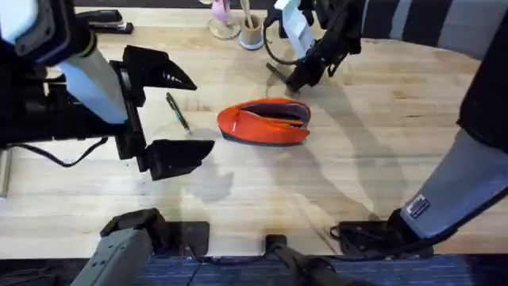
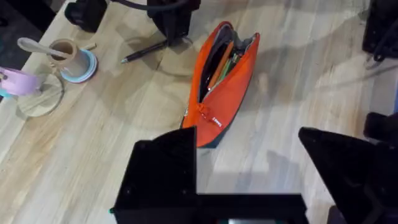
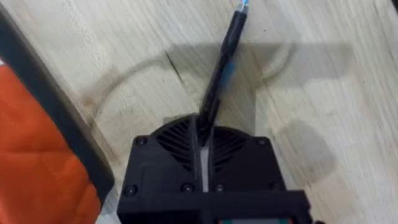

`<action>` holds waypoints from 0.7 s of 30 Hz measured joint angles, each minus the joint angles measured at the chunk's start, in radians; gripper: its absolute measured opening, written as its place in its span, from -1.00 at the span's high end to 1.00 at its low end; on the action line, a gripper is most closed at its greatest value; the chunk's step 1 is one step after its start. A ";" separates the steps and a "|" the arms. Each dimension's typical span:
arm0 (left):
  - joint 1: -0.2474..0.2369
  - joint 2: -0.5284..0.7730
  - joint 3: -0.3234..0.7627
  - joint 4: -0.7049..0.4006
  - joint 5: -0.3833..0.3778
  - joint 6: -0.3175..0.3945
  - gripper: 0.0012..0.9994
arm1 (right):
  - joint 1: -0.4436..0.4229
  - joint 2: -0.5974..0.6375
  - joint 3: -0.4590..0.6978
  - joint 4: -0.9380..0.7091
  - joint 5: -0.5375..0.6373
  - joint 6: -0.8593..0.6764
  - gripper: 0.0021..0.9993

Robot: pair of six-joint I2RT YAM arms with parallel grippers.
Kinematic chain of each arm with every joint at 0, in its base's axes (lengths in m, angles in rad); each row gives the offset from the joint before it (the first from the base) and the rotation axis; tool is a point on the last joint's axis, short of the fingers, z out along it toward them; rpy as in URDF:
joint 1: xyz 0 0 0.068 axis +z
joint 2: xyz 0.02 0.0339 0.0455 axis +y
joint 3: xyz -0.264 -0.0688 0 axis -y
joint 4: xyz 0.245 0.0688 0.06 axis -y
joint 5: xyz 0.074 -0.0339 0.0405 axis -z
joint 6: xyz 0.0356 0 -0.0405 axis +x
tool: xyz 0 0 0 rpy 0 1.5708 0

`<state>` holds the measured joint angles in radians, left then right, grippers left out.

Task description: Unzip the bag, pick up the pens from the table one at a time and place them inside, then zip the bag closed.

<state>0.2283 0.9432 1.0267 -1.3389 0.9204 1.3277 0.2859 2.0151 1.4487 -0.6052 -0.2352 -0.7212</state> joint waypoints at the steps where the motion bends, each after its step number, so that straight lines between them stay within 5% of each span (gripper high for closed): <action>1: 0.000 0.000 0.000 0.000 0.000 0.000 -0.99 | 0.000 0.000 0.000 0.000 0.000 0.000 0.92; 11: 0.000 0.000 0.000 0.000 0.000 0.000 -0.99 | 0.003 -0.022 0.000 -0.018 -0.002 0.000 0.95; 21: 0.000 0.000 0.000 0.000 0.000 0.000 -0.99 | 0.006 -0.179 0.000 -0.033 -0.002 0.000 0.94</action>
<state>0.2283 0.9432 1.0267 -1.3389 0.9203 1.3277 0.2916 1.8362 1.4483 -0.6381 -0.2367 -0.7209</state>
